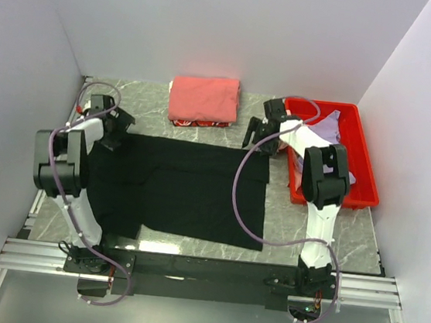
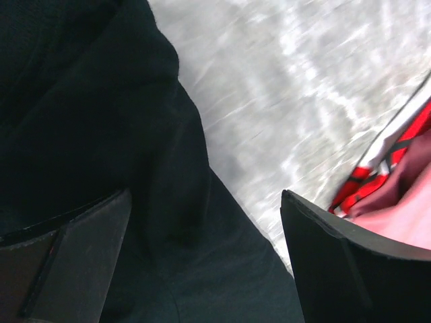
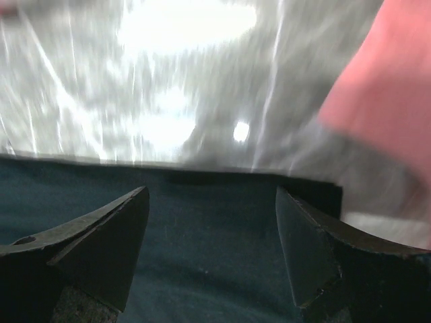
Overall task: Fold and stack the t-shirts
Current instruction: Fold the tshirt
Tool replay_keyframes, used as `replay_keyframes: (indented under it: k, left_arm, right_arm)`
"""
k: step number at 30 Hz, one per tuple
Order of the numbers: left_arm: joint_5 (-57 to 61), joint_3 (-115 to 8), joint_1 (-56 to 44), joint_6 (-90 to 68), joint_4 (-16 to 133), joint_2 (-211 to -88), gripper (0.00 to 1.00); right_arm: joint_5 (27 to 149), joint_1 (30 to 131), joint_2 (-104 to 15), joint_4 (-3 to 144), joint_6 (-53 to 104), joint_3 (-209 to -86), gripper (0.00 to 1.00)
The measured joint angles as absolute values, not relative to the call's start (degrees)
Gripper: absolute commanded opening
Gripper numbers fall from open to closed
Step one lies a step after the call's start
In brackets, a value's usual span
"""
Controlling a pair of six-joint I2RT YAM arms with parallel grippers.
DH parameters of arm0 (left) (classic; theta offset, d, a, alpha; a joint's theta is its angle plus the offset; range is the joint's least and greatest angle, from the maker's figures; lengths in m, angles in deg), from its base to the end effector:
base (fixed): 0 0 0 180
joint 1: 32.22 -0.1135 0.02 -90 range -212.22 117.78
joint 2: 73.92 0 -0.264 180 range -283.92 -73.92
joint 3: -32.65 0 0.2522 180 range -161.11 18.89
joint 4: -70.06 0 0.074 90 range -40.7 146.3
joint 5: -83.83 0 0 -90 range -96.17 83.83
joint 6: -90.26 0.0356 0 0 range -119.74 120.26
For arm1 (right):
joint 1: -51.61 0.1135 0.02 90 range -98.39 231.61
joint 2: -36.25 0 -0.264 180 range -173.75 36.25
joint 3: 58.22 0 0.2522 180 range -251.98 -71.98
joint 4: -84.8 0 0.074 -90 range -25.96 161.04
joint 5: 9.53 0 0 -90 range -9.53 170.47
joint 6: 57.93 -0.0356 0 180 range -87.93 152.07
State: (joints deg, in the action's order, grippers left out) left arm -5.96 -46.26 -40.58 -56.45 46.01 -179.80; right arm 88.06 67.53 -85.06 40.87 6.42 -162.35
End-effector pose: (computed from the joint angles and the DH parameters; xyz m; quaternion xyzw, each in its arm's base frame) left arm 0.3819 0.0560 0.1678 -0.5065 0.7951 -0.1382 0.3037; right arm 0.4324 0.1282 0.1689 0.0655 0.9642 0.1482 0.2100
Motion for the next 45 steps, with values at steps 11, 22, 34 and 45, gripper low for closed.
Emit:
replay_keyframes:
  k: [11, 22, 34, 45]
  left_arm:
    - [-2.07, -59.09, -40.36, -53.26, 45.55, -189.40, 0.99]
    - [-4.78, -62.89, -40.38, -49.50, 37.82, -185.86, 1.00]
    - [-15.16, -26.87, -32.03, -59.40, 27.22, -143.37, 0.99]
    - [-21.70, -7.09, -16.10, -83.29, 7.57, -114.38, 0.99]
  right_arm:
    - [88.00, 63.55, -95.99, 34.92, 7.89, -180.86, 0.82]
    - [87.37, 63.64, -90.44, 33.48, 10.79, -180.12, 0.84]
    - [86.01, 70.26, -67.78, 38.20, 10.93, -159.81, 0.84]
    - [85.66, 71.46, -63.32, 38.51, 10.69, -150.65, 0.84]
